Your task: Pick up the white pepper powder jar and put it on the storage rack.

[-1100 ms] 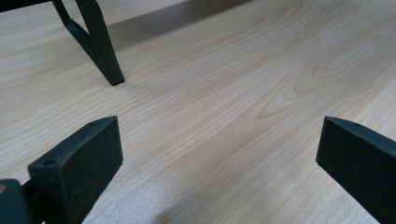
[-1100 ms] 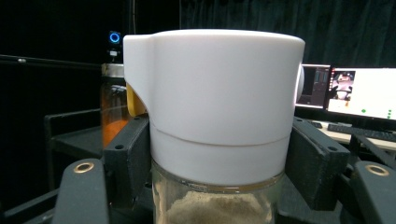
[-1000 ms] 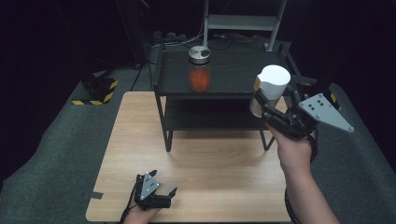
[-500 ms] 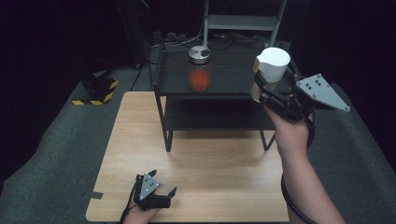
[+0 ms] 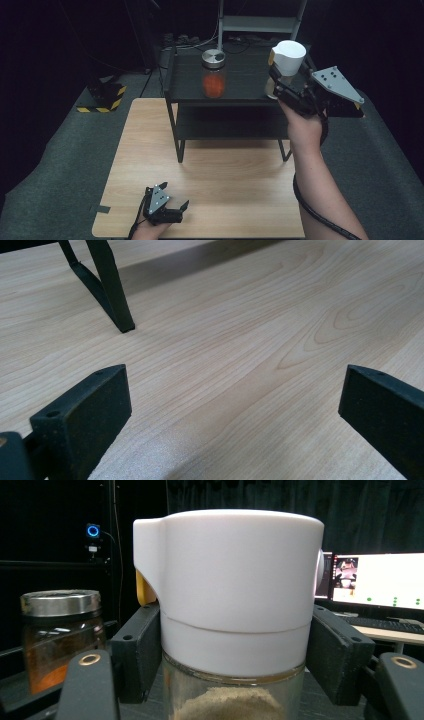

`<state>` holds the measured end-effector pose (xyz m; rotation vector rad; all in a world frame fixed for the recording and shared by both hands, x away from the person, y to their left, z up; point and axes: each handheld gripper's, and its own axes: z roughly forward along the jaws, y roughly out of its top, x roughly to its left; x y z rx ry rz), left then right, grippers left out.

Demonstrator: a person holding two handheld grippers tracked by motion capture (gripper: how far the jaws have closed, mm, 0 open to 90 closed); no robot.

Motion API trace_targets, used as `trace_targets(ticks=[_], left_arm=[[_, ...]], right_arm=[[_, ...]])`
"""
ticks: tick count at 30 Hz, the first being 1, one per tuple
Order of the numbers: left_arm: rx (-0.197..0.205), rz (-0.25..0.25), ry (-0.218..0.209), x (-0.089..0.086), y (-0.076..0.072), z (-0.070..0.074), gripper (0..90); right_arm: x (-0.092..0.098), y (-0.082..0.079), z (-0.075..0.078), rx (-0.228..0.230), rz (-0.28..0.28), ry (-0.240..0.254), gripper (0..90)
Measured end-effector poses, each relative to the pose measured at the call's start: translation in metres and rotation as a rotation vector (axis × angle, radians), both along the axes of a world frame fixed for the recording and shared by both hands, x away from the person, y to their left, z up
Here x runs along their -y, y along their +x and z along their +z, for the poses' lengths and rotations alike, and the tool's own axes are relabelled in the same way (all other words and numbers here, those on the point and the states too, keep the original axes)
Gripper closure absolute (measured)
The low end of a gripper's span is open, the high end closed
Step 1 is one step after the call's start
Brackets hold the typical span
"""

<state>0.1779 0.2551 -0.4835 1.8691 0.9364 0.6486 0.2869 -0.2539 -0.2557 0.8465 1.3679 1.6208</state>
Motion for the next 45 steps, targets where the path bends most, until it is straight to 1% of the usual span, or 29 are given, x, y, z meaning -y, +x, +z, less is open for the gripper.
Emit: trace_targets(ticks=[9,14,21,32,37,41,45], left_arm=[[0.0,-0.004,-0.005,-0.001,0.0,0.0,0.6],[0.0,-0.006,-0.009,-0.002,0.0,0.0,0.6],[-0.003,-0.007,-0.015,-0.003,0.001,-0.001,0.6],[-0.002,-0.012,-0.015,-0.004,0.001,-0.001,0.6],[0.0,-0.01,-0.017,-0.004,0.001,-0.001,0.6],[0.0,-0.012,-0.013,-0.004,0.0,-0.001,0.6],[0.001,-0.014,-0.011,-0.004,0.0,-0.001,0.6]], right_arm=[[-0.007,0.014,0.002,-0.02,-0.002,0.009,29.9],[-0.011,0.019,0.001,-0.035,-0.009,0.001,30.0],[-0.015,0.026,0.0,-0.043,-0.008,0.002,30.0],[-0.018,0.03,0.0,-0.067,-0.013,0.004,29.9],[-0.017,0.031,-0.001,-0.067,-0.011,0.007,29.9],[-0.018,0.031,-0.002,-0.06,-0.01,-0.004,29.8],[-0.017,0.031,0.0,-0.064,-0.007,-0.008,29.7]])
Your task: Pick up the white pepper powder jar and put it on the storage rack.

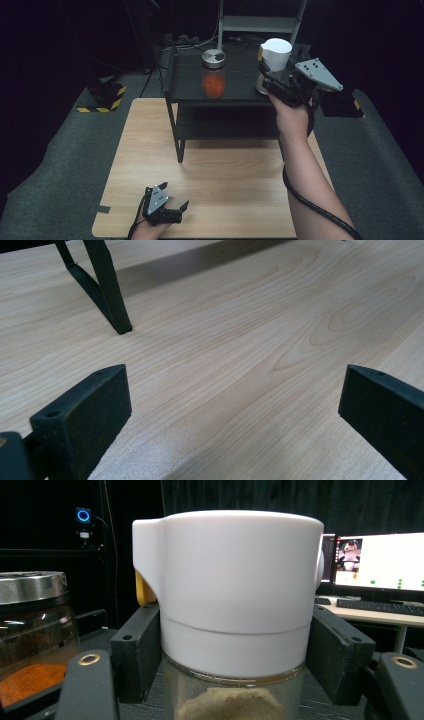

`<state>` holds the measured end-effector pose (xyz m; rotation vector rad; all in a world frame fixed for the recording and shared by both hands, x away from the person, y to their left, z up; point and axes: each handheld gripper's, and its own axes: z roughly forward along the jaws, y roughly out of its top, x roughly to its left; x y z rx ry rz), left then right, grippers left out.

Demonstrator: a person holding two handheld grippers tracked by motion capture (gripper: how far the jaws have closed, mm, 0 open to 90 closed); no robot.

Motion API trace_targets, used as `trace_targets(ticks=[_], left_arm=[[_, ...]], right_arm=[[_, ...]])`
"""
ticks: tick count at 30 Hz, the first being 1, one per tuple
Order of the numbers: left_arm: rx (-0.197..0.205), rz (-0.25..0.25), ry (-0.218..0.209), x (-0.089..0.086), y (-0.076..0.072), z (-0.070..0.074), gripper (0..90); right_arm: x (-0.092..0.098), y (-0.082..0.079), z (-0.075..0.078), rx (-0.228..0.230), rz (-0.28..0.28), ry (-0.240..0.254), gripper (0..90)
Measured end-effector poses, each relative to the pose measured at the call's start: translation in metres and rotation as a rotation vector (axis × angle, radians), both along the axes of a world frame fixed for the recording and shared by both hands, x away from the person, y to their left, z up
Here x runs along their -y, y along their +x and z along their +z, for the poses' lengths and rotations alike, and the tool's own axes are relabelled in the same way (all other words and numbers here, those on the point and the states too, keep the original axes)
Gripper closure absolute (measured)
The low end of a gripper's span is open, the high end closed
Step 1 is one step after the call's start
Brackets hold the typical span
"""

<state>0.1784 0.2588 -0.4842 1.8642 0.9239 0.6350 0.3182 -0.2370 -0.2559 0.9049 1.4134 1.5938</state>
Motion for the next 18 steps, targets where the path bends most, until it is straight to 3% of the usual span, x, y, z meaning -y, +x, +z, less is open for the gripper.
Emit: trace_targets(ticks=[18], left_arm=[[0.001,-0.004,-0.004,-0.0008,-0.0003,-0.0004,0.6]], right_arm=[[-0.0034,-0.0017,0.0023,-0.003,-0.005,-0.021,29.1]])
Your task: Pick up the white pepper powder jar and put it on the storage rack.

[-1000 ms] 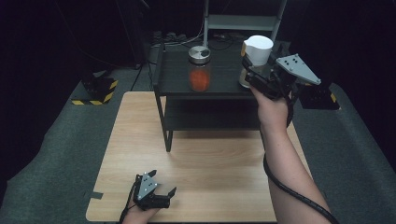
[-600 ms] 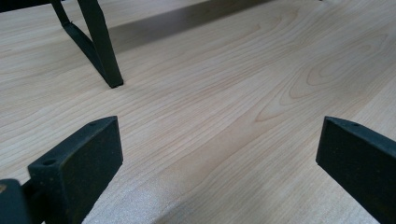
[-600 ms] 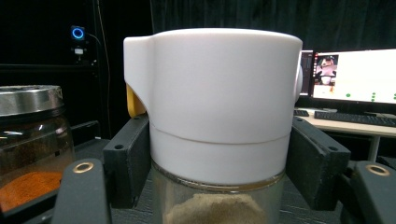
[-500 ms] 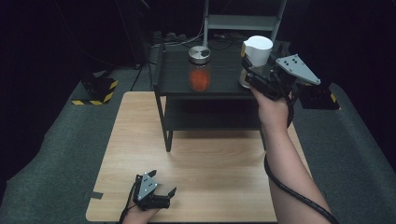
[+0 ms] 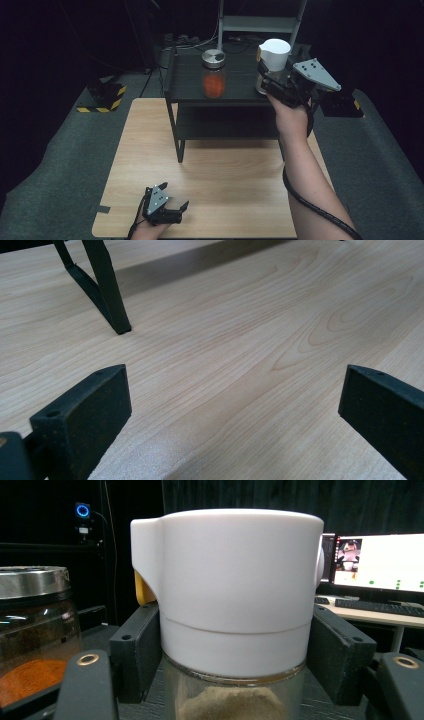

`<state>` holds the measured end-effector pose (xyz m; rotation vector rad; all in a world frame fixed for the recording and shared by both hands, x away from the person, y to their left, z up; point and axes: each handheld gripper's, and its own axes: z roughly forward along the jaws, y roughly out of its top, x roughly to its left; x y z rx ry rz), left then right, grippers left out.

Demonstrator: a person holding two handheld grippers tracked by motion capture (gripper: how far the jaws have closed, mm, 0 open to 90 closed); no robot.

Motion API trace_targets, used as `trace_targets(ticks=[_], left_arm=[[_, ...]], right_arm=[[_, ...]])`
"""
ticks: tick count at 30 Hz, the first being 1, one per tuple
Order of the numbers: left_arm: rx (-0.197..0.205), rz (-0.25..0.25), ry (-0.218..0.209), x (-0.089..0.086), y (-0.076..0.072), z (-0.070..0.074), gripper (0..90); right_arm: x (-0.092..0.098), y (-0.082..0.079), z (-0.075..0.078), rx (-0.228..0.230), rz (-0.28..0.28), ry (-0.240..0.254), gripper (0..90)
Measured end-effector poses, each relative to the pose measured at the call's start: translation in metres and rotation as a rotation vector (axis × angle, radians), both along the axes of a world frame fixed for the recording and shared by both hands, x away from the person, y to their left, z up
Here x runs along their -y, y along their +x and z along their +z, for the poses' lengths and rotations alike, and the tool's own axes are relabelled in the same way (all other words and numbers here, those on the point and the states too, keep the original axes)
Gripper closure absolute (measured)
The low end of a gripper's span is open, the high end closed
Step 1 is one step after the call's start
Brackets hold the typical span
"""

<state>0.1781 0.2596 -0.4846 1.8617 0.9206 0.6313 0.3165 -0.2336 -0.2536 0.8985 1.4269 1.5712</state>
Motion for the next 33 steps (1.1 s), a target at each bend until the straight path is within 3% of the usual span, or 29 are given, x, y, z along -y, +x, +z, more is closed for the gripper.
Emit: trace_targets(ticks=[4,12,16,19,33], left_arm=[[-0.003,0.002,-0.005,0.0,0.0,0.0,0.6],[-0.003,0.002,-0.008,-0.001,0.0,0.0,0.6],[-0.004,0.003,-0.009,-0.001,0.0,0.0,0.6],[-0.005,0.003,-0.01,-0.001,0.0,0.0,0.6],[-0.007,0.009,-0.008,0.0,0.0,0.0,0.6]], right_arm=[[0.001,0.0,0.003,-0.017,0.0,-0.001,26.5],[0.004,-0.004,0.009,-0.034,0.006,-0.031,12.3],[0.006,-0.007,0.008,-0.022,0.007,-0.04,8.8],[0.008,-0.013,0.007,-0.009,0.015,-0.061,0.0],[0.015,-0.037,-0.006,0.0,0.046,-0.081,0.0]])
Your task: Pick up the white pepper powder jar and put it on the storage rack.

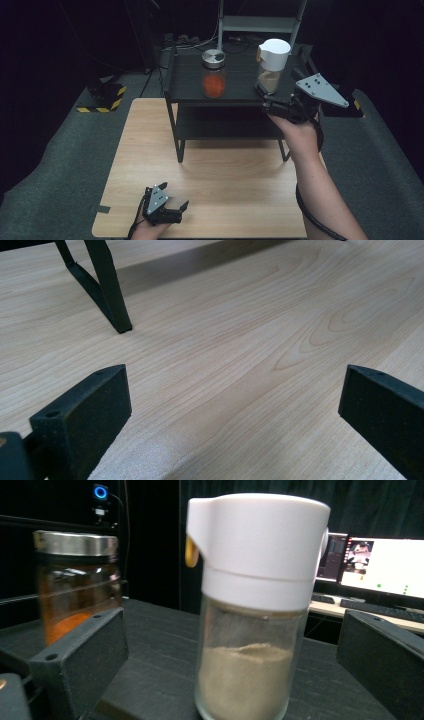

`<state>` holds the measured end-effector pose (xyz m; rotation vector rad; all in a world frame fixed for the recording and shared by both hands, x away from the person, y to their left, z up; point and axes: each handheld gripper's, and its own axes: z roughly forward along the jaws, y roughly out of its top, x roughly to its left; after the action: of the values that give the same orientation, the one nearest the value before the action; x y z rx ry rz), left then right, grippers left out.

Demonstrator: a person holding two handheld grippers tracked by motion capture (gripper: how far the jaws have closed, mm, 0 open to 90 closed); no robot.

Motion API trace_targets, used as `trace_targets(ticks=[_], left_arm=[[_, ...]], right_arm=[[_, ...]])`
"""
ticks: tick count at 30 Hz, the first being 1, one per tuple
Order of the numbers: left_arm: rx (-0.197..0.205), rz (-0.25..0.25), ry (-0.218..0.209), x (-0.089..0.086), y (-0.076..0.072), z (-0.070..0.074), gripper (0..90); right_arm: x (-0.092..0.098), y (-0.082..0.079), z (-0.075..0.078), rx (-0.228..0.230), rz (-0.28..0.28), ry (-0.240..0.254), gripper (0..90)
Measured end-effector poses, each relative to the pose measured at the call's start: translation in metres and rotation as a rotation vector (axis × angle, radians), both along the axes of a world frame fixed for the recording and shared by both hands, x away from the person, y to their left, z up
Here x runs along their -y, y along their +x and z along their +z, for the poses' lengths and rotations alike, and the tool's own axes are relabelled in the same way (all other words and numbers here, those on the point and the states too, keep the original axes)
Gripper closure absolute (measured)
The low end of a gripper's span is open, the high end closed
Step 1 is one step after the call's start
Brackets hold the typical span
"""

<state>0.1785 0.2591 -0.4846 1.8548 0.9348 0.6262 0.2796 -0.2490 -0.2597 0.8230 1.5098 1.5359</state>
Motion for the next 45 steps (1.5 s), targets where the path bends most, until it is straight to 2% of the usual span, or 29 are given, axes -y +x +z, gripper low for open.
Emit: trace_targets(ticks=[14,31,45], left_arm=[[0.003,0.001,0.01,0.001,0.0,0.0,0.6],[0.005,-0.003,0.016,0.002,0.0,0.001,0.6],[0.01,-0.007,0.028,0.003,-0.001,0.001,0.8]], right_arm=[[0.01,-0.027,-0.022,0.019,0.028,-0.023,0.0],[0.017,-0.04,-0.046,0.001,0.053,-0.04,0.0],[0.025,-0.055,-0.082,-0.03,0.08,-0.069,0.0]])
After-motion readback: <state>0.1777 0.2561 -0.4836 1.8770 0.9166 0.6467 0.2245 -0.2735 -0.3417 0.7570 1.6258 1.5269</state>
